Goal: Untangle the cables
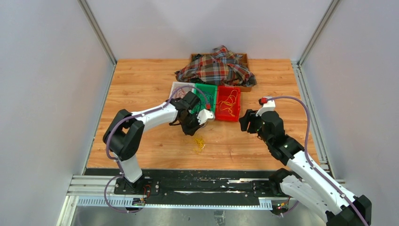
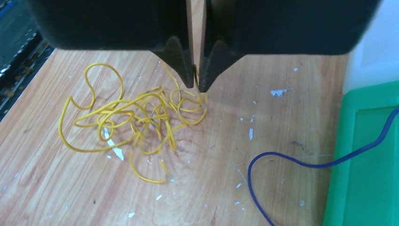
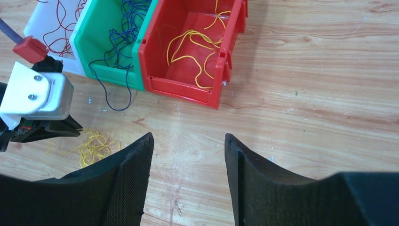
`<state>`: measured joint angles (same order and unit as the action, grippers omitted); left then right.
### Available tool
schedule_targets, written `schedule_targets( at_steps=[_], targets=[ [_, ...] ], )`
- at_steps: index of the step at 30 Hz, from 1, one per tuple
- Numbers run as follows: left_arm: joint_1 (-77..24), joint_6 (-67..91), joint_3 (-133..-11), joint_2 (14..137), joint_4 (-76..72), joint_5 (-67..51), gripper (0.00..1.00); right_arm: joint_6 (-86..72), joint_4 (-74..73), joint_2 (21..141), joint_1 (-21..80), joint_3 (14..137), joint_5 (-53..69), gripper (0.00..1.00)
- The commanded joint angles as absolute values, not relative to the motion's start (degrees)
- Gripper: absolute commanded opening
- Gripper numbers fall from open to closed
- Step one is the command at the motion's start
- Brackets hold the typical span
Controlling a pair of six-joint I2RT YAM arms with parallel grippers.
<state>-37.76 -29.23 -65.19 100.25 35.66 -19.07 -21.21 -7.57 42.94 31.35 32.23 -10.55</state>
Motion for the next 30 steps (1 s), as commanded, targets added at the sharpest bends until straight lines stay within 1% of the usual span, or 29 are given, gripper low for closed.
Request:
schedule_targets(
  at_steps=[1,2,6,9,13,18,19,23,30],
  targets=[
    [-36.8,-30.1,-66.6,98.1,36.2,-19.8,0.04,-21.4,-6.8,42.2,30.7,32.0,-10.5,0.56],
    [-36.7,-30.1,-67.1,97.5,36.7,-19.8,0.01,-21.4,-6.6,42.2,30.7,32.0,-10.4,0.55],
    [-36.7,-29.5,-69.1,94.7,39.0,-20.7,0.01,-21.4,-5.9,42.4,30.7,31.9,-9.9,0.51],
    [-36.7,-28.4,-72.6,92.3,43.0,-22.0,0.01,-21.0,-4.0,42.3,30.7,31.7,-7.5,0.51],
    [-36.7,-27.9,-79.3,88.8,49.0,-23.4,0.01,-18.6,3.9,42.1,30.7,30.4,0.4,0.62],
    [-36.7,-28.5,-86.3,84.9,56.8,-27.1,0.01,-18.7,19.8,43.4,31.0,29.1,14.5,0.78],
    [-36.7,-28.7,-87.4,84.2,58.0,-28.0,0.01,-18.8,22.4,44.1,31.3,29.4,17.7,0.8],
    [-36.7,-29.7,-91.0,82.1,61.2,-31.1,0.01,-17.9,28.0,48.4,34.2,32.2,23.5,0.82],
    [-36.9,-29.5,-94.3,80.1,62.1,-33.3,0.01,-10.1,30.7,54.7,43.9,36.3,25.1,0.82]
  ],
)
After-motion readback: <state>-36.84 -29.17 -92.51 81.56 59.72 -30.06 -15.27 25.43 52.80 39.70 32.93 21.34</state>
